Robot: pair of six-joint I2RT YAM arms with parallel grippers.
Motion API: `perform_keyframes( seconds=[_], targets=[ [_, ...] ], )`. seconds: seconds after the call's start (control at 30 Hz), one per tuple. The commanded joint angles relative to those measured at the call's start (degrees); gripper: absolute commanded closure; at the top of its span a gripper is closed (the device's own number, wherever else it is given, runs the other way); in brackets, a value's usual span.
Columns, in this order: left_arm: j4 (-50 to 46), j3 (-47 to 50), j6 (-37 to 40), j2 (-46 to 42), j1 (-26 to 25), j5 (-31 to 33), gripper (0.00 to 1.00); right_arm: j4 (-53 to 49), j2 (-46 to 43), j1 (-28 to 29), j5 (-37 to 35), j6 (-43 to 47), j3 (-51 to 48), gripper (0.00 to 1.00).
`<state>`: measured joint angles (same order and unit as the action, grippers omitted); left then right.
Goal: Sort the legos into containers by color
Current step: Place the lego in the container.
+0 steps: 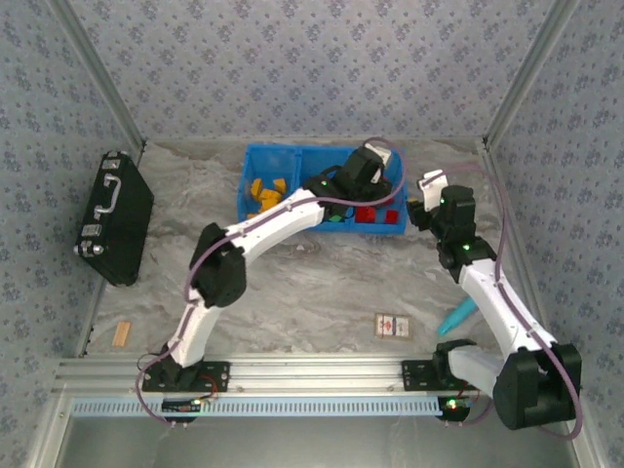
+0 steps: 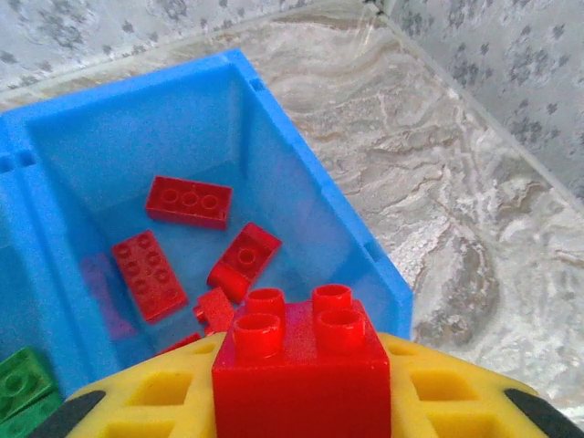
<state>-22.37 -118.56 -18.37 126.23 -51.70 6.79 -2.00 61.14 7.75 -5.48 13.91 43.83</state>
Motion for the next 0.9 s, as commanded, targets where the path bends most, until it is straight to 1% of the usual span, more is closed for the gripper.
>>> perform_keyframes(
  seconds=[0.0,0.07,0.17,0.23,0.37,0.5,0.57,0.63,0.7,0.8,0.87],
  targets=[
    [-4.6,-7.2,1.8,6.4,0.9,-1.7,0.64,-0.9,-3.5,-2.5,-1.2,-3.2,-0.3,0.37],
    [-6.9,-11.8,1.7,9.6,1.2,-1.9,0.63,-1.1,-4.7,-3.8,0.6,-3.8,-0.4,0.37],
    [-7.7,-14.5,1.5,12.0,1.5,-2.3,0.62,-1.8,-5.7,-5.1,1.7,-4.4,-0.4,0.37],
    [-7.8,-15.1,1.4,12.9,1.7,-2.4,0.61,-2.0,-6.1,-5.7,2.0,-4.5,-0.7,0.37],
    [-10.4,-16.5,1.3,14.4,1.9,-3.0,0.55,-1.9,-5.6,-7.3,3.2,-3.7,-0.6,0.36],
    [-11.2,-15.1,1.5,14.0,1.7,-3.5,0.46,-3.3,-4.9,-9.8,3.4,-1.8,1.9,0.35],
    [-10.7,-14.0,1.4,13.1,1.7,-3.9,0.46,-3.7,-4.9,-10.9,3.9,-1.9,2.8,0.35],
    [-9.4,-12.4,1.6,10.7,1.7,-4.5,0.45,-3.4,-5.1,-11.7,4.7,-2.8,2.9,0.35],
    [-6.0,-8.5,3.1,6.2,1.7,-4.3,0.44,-2.8,-5.2,-11.9,6.1,-4.0,1.9,0.35],
    [0.9,0.9,7.9,-4.2,1.9,-0.8,0.39,-2.0,-5.2,-11.9,9.3,-7.1,-1.6,0.35],
    [3.9,8.0,11.4,-12.0,2.8,1.5,0.38,-1.0,-5.2,-11.9,12.4,-9.4,-4.8,0.35]
  ],
)
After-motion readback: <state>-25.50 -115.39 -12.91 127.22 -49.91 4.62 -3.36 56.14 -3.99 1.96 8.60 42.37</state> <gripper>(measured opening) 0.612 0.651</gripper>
